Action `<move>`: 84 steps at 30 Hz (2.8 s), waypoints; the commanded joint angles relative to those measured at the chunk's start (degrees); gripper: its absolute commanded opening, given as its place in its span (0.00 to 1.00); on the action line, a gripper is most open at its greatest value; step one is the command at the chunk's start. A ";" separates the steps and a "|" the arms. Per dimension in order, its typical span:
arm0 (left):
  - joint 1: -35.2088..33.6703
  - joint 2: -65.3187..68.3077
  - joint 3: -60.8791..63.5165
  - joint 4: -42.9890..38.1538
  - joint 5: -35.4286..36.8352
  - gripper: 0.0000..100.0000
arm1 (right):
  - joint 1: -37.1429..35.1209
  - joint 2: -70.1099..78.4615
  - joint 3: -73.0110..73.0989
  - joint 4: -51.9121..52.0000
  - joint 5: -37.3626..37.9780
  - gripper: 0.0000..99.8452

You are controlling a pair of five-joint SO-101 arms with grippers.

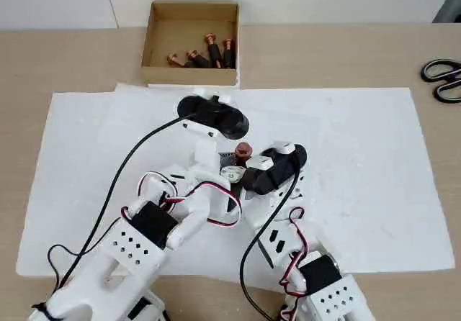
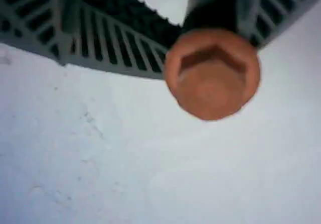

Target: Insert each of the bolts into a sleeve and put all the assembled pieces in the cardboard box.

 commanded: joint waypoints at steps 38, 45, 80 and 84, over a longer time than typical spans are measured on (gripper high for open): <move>-14.95 -9.41 -4.97 10.99 -0.62 0.35 | -0.22 -1.10 -0.79 0.04 -0.18 0.00; -29.80 -9.76 -4.97 18.90 -3.52 0.35 | -0.04 -1.10 -0.97 -0.13 -0.18 0.00; -38.59 -9.85 -5.14 30.07 -5.89 0.24 | 7.96 105.54 -108.66 -11.30 3.43 0.00; -38.68 -9.85 -5.05 30.15 -5.98 0.24 | 7.52 122.07 -124.04 -11.30 3.43 0.00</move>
